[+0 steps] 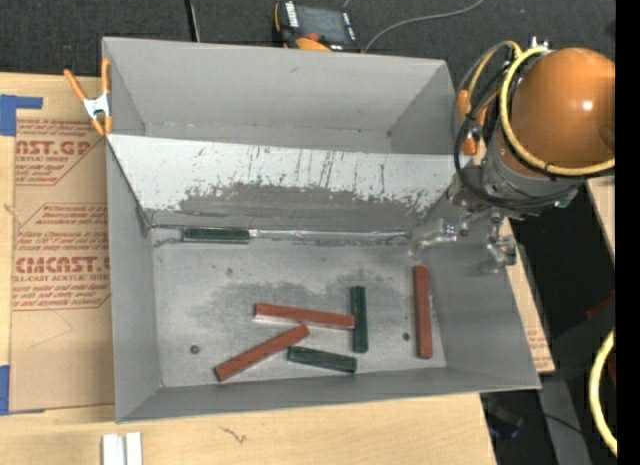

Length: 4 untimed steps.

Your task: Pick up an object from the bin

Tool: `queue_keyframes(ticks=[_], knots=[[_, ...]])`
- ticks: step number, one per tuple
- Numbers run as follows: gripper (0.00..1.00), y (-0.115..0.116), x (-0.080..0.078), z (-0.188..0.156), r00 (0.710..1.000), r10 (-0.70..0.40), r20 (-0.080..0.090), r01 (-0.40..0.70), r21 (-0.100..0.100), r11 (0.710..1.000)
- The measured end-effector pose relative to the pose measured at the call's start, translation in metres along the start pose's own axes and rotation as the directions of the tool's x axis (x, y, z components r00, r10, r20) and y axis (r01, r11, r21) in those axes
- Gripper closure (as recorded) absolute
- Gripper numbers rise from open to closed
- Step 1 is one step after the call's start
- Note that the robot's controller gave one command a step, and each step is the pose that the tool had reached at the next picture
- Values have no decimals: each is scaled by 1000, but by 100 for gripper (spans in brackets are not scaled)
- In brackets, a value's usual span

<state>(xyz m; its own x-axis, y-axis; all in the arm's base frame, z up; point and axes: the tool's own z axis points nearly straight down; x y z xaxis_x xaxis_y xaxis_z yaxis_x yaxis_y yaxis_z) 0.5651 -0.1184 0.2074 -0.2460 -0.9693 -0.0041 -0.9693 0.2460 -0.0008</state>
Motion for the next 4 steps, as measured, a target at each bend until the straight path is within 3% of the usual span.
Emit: queue_keyframes(ticks=[1, 2, 3, 4], knots=[[0, 51, -11, 65, 982, -189, 0, 189, -7, 982], [0, 14, -16, 140, 948, -317, 5, 317, -3, 948], [100, 13, -13, 138, 949, -316, 1, 316, -2, 949], [100, 40, -10, 51, 677, -736, -1, 736, -1, 677]])
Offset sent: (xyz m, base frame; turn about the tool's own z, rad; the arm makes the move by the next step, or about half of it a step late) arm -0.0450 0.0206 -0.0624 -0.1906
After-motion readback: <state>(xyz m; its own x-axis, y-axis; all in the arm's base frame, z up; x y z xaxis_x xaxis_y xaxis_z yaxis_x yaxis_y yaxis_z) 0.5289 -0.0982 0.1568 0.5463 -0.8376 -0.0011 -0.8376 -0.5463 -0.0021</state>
